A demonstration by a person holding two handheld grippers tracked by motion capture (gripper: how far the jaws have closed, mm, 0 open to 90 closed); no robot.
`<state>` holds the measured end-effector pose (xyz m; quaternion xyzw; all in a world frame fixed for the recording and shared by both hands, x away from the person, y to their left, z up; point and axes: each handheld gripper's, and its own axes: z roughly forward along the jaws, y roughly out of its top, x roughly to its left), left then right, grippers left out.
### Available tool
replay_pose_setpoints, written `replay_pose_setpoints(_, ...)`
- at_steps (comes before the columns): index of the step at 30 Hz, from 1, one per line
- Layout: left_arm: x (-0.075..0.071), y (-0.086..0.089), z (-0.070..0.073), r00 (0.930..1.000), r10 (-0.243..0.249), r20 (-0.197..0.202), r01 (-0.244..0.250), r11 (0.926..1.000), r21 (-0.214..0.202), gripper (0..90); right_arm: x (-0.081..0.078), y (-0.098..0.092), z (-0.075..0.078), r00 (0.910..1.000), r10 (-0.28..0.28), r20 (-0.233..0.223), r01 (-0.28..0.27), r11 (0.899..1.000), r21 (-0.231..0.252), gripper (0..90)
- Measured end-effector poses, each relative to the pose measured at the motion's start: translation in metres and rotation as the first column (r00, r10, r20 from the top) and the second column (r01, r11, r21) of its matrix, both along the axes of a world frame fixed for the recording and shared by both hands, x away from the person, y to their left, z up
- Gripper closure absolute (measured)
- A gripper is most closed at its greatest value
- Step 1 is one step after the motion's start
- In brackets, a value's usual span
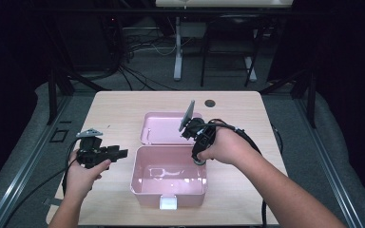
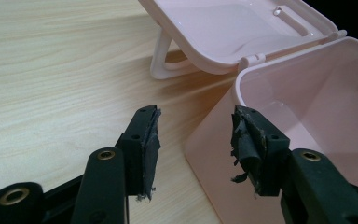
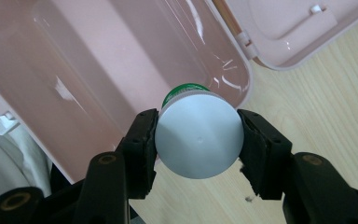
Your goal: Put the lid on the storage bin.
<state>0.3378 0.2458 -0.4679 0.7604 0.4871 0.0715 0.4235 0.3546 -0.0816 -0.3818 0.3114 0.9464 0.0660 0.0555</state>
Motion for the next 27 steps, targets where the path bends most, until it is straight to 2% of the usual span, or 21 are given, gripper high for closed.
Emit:
replay_pose_setpoints(12, 0.000, 0.001, 0.000, 1.0000, -0.001, -0.001, 0.001, 1.0000, 0.001, 51.1, -0.003, 0.009, -0.004, 0.9969, 0.079, -0.001, -0.079, 0.997, -0.012, 50.1)
replay_pose_setpoints(19, 0.001, 0.001, -0.001, 1.0000, 0.001, -0.004, -0.001, 1.0000, 0.000, 51.1, -0.005, 0.010, -0.007, 0.9884, 0.152, 0.004, -0.151, 0.988, -0.024, 50.2)
replay_pose_setpoints(27, 0.001, 0.001, -0.002, 1.0000, -0.001, -0.004, 0.001, 1.0000, -0.001, 51.1, -0.008, 0.012, -0.016, 0.9749, 0.222, -0.013, -0.223, 0.974, -0.042, 50.2)
